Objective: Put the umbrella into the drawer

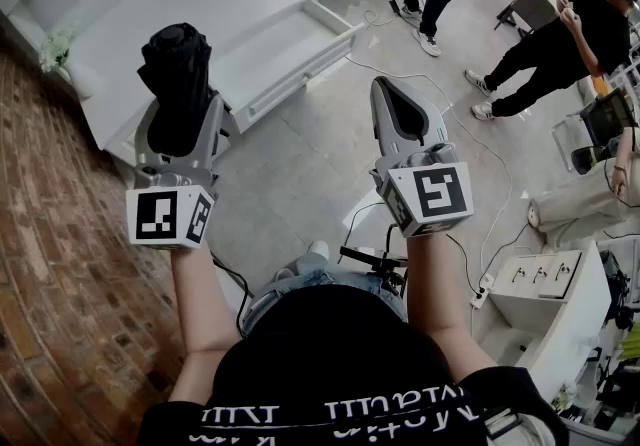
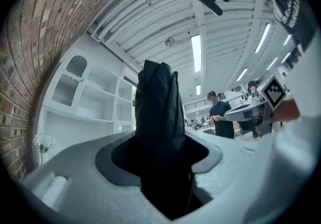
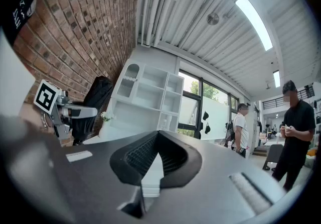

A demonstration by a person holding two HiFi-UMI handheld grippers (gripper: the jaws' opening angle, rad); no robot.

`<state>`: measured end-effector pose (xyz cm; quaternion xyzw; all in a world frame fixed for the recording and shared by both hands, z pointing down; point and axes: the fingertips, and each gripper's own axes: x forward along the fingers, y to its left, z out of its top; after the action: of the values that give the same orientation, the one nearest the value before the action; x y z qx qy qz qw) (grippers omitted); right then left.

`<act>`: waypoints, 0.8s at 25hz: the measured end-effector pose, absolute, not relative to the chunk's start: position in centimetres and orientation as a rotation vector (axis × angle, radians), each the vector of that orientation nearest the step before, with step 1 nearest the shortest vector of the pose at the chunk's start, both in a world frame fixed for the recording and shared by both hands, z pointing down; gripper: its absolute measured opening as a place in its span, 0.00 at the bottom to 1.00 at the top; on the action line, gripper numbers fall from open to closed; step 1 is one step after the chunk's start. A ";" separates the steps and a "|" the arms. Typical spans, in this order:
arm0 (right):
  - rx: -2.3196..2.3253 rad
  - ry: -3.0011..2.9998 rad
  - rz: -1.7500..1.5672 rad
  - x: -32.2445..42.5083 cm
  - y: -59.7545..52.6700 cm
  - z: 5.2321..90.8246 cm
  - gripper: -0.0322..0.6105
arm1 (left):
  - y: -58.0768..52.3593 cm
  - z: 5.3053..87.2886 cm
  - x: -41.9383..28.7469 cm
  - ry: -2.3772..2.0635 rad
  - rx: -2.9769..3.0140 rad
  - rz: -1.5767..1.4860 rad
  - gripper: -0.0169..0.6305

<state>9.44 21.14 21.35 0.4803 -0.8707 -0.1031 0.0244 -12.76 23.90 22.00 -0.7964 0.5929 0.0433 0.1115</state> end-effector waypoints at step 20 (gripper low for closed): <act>1.513 -2.713 -0.250 13.3 16.5 22.1 0.06 | 20.1 22.5 -10.8 1.796 -2.290 0.099 0.40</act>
<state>13.28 16.54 22.09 0.4854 -0.8705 -0.0802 0.0125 -10.80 20.13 22.45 -0.7812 0.6127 0.0338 0.1149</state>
